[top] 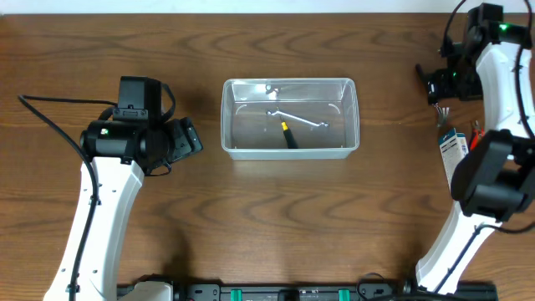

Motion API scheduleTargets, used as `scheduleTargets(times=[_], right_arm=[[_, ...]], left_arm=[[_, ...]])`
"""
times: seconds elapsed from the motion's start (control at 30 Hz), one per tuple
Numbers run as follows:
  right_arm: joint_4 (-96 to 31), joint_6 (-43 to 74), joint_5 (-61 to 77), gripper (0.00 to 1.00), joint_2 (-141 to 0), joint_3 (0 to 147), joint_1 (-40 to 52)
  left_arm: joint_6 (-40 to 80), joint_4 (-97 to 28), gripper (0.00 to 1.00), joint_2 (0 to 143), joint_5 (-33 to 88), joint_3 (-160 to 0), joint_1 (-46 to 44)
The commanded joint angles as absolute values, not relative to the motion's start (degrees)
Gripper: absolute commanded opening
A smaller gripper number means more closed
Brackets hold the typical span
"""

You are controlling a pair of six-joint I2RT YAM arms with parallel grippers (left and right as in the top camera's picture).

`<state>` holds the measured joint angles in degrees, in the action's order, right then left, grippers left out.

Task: Pack container
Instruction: 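Move the right gripper right toward the red-handled hammer, then lower the right gripper and grasp the hammer's handle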

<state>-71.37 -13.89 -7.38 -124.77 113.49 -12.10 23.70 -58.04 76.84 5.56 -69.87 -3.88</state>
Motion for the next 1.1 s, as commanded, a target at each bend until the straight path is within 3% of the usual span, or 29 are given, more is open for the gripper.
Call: scheduleTargets(times=[0.0,1.07], right_arm=[[-70.59,-13.74,-7.07,0.9,-127.83,113.45,-12.36],[-68.4,-11.84,-4.34,0.77,-135.26,112.14,-16.23]], left_arm=[[22.74,-58.33,0.87,77.17,4.86,-69.58,-3.99],[22.74,-59.09,0.87,77.17,4.86,-69.58,-3.99]])
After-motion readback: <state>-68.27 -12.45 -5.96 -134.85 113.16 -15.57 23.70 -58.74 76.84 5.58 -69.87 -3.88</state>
